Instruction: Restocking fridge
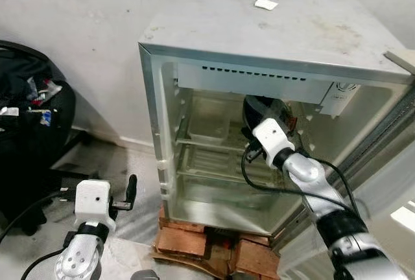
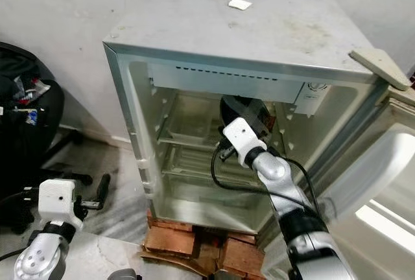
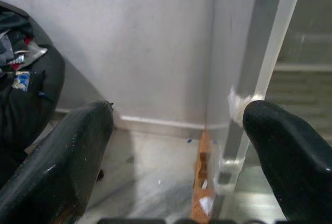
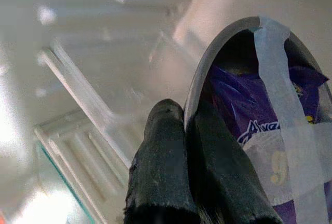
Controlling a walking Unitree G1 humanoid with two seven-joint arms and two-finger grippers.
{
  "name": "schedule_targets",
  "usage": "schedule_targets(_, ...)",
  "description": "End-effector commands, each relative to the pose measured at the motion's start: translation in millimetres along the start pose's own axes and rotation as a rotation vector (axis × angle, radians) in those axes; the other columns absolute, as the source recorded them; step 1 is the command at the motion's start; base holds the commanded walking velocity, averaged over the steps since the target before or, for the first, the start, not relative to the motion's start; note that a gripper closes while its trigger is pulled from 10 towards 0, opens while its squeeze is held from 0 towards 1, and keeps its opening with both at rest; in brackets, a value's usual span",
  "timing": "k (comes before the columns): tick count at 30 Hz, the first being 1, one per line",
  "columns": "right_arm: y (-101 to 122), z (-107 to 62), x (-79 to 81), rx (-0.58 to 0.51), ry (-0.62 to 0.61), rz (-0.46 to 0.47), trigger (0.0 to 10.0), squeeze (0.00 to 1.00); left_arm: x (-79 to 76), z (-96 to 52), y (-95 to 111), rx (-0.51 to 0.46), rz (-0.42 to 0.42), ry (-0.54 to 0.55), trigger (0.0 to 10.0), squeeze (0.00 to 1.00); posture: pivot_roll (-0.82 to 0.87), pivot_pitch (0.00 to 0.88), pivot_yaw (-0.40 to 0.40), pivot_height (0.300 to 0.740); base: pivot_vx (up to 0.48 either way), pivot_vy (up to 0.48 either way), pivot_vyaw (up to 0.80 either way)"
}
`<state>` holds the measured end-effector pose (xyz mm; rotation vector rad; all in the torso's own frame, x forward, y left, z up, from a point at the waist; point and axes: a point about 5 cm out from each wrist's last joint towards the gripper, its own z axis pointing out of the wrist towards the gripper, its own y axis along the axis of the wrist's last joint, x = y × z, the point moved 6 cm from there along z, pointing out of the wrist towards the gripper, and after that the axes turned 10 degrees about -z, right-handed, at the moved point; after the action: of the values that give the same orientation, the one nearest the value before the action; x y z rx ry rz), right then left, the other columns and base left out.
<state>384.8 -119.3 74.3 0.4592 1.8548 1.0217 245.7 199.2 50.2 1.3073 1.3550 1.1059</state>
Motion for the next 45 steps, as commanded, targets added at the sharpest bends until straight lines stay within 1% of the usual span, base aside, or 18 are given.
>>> schedule_targets(1, 1.6, 4.9, -11.3, 0.013, -0.021, -0.014, 10.0, 0.0, -1.3, -7.2, 4.8, -0.006, 0.037, -0.011, 10.0, 0.0, 0.15, 0.132, -0.084, 0.74, 0.0, 0.0, 0.0)
schedule_targets(2, 1.6, 4.9, -11.3, 0.013, -0.021, -0.014, 10.0, 0.0, -1.3, -7.2, 4.8, -0.006, 0.037, -0.011, 10.0, 0.0, 0.15, 0.132, -0.084, 0.74, 0.0, 0.0, 0.0)
schedule_targets(7, 12.8, 20.8, -27.8, 0.031, -0.015, -0.077, 10.0, 0.0, 5.9, -23.8, 4.6, 0.015, 0.044, 0.022, 10.0, 0.0, 0.17, 0.182, -0.101, 0.74, 0.0, 0.0, 0.0)
schedule_targets(10, 17.2, 26.8, -32.4, 0.042, -0.009, -0.083, 10.0, 0.0, 6.9, -29.1, 4.3, 0.025, 0.048, 0.03, 10.0, 0.0, 0.18, 0.199, -0.105, 0.74, 0.0, 0.0, 0.0)
schedule_targets(14, 19.4, 30.5, -31.6, 0.053, 0.015, -0.112, 10.0, 0.0, 6.7, -34.1, 4.8, 0.031, 0.052, 0.032, 10.0, 0.0, 0.19, 0.218, -0.107, 0.74, 0.0, 0.0, 0.0)
schedule_targets(15, 17.6, 32.6, -28.7, 0.076, 0.039, -0.137, 10.0, 0.0, 5.5, -36.4, 4.3, 0.037, 0.056, 0.03, 10.0, 0.0, 0.19, 0.225, -0.107, 0.74, 0.0, 0.0, 0.0)
schedule_targets(20, 5.6, 34.8, -22.2, 0.169, 0.086, -0.152, 10.0, 0.0, 1.9, -40.6, 4.9, 0.044, 0.075, 0.013, 10.0, 0.0, 0.19, 0.236, -0.105, 0.74, 0.0, 0.0, 0.0)
schedule_targets(24, 6.3, 36.2, -18.9, 0.172, 0.106, -0.174, 10.0, 0.0, 0.5, -41.2, 4.2, 0.05, 0.074, 0.011, 10.0, 0.0, 0.19, 0.239, -0.106, 0.74, 0.0, 0.0, 0.0)
schedule_targets(27, 10.5, 38.3, -16.7, 0.16, 0.118, -0.222, 10.0, 0.0, -0.4, -41.8, 3.9, 0.052, 0.078, 0.008, 10.0, 0.0, 0.2, 0.237, -0.107, 0.74, 0.0, 0.0, 0.0)
schedule_targets(29, 12.5, 39.4, -17.3, 0.154, 0.113, -0.22, 10.0, 0.0, -0.7, -41.7, 4.0, 0.054, 0.078, 0.008, 10.0, 0.0, 0.2, 0.235, -0.107, 0.74, 0.0, 0.0, 0.0)
schedule_targets(30, 16.4, 41.0, -21.3, 0.144, 0.089, -0.218, 10.0, 0.36, -1.2, -41.4, 4.0, 0.054, 0.078, 0.007, 10.0, 0.0, 0.2, 0.233, -0.108, 0.74, 0.0, 0.0, 0.0)
schedule_targets(31, 16.4, 41.0, -21.3, 0.144, 0.089, -0.218, 10.0, 0.36, -1.2, -41.4, 4.0, 0.054, 0.078, 0.007, 10.0, 0.0, 0.2, 0.233, -0.108, 0.74, 0.0, 0.0, 0.0)
schedule_targets(32, 22.0, 42.5, -25.4, 0.123, 0.062, -0.221, 10.0, 1.0, -1.6, -40.7, 4.0, 0.055, 0.078, 0.007, 10.0, 0.0, 0.19, 0.231, -0.109, 0.74, 0.0, 0.0, 0.0)
schedule_targets(35, 33.5, 44.6, -31.0, 0.071, 0.022, -0.249, 10.0, 1.0, -1.9, -39.8, 3.8, 0.055, 0.077, 0.007, 10.0, 0.0, 0.19, 0.227, -0.109, 0.74, 0.0, 0.0, 0.0)
schedule_targets(36, 41.6, 45.7, -34.0, 0.036, -0.001, -0.283, 10.0, 1.0, -1.8, -39.1, 3.8, 0.054, 0.076, 0.008, 10.0, 0.0, 0.19, 0.226, -0.11, 0.74, 0.0, 0.0, 0.0)
schedule_targets(38, 45.6, 46.0, -35.8, 0.018, -0.012, -0.295, 10.0, 1.0, -1.9, -37.4, 3.8, 0.053, 0.075, 0.009, 10.0, 0.0, 0.19, 0.219, -0.111, 0.74, 0.0, 0.0, 0.0)
schedule_targets(41, 45.7, 45.7, -36.5, 0.015, -0.018, -0.3, 10.0, 1.0, -2.2, -36.5, 3.7, 0.052, 0.074, 0.009, 10.0, 0.0, 0.19, 0.213, -0.111, 0.74, 0.0, 0.0, 0.0)
schedule_targets(45, 41.4, 43.4, -30.9, 0.008, 0.007, -0.332, 10.0, 1.0, -3.3, -33.0, 3.6, 0.051, 0.071, 0.006, 10.0, 0.0, 0.18, 0.205, -0.112, 0.74, 0.0, 0.0, 0.0)
